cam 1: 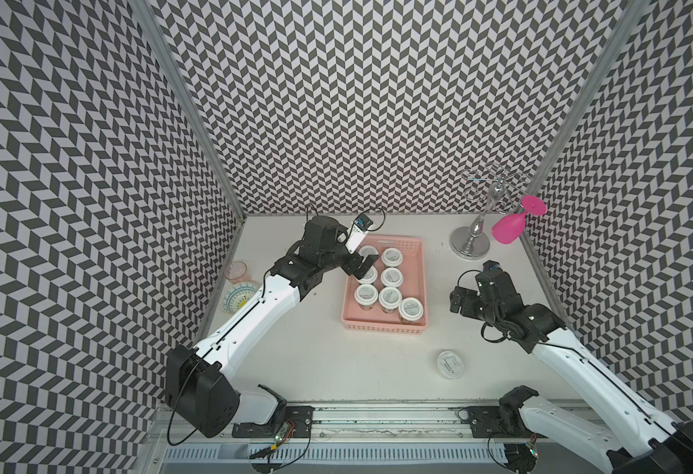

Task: Put the yogurt in the basket
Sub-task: Place the yogurt in the basket, then pick up the yogurt from the center of the board.

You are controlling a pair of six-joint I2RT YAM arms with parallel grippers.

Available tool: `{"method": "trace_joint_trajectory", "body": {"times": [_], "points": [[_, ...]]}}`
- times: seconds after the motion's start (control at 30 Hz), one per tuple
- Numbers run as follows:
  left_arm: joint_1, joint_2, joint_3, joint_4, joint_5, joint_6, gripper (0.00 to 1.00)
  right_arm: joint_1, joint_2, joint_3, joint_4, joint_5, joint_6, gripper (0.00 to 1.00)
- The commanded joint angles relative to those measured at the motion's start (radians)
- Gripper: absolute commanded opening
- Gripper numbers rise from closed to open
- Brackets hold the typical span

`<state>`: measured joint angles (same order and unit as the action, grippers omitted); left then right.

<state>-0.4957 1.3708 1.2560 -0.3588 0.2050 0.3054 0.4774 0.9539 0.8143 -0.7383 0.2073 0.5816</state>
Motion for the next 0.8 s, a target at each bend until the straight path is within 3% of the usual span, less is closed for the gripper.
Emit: {"method": "trace_joint_trajectory", "body": {"times": [0.0,0.33,0.77], "points": [[0.035,-0.036,-0.019,0.029,0.017,-0.052,1.0,0.069,-0.023,-0.022,-0.065,-0.006,0.108,0.95],[0.226,-0.083,-0.072,0.055,0.096,-0.123,1.0,0.284,-0.086,-0.082,-0.19,0.013,0.335,0.95],[0.412,-0.113,-0.137,0.108,0.224,-0.201,1.0,0.389,-0.118,-0.126,-0.291,-0.016,0.414,0.95]]}}
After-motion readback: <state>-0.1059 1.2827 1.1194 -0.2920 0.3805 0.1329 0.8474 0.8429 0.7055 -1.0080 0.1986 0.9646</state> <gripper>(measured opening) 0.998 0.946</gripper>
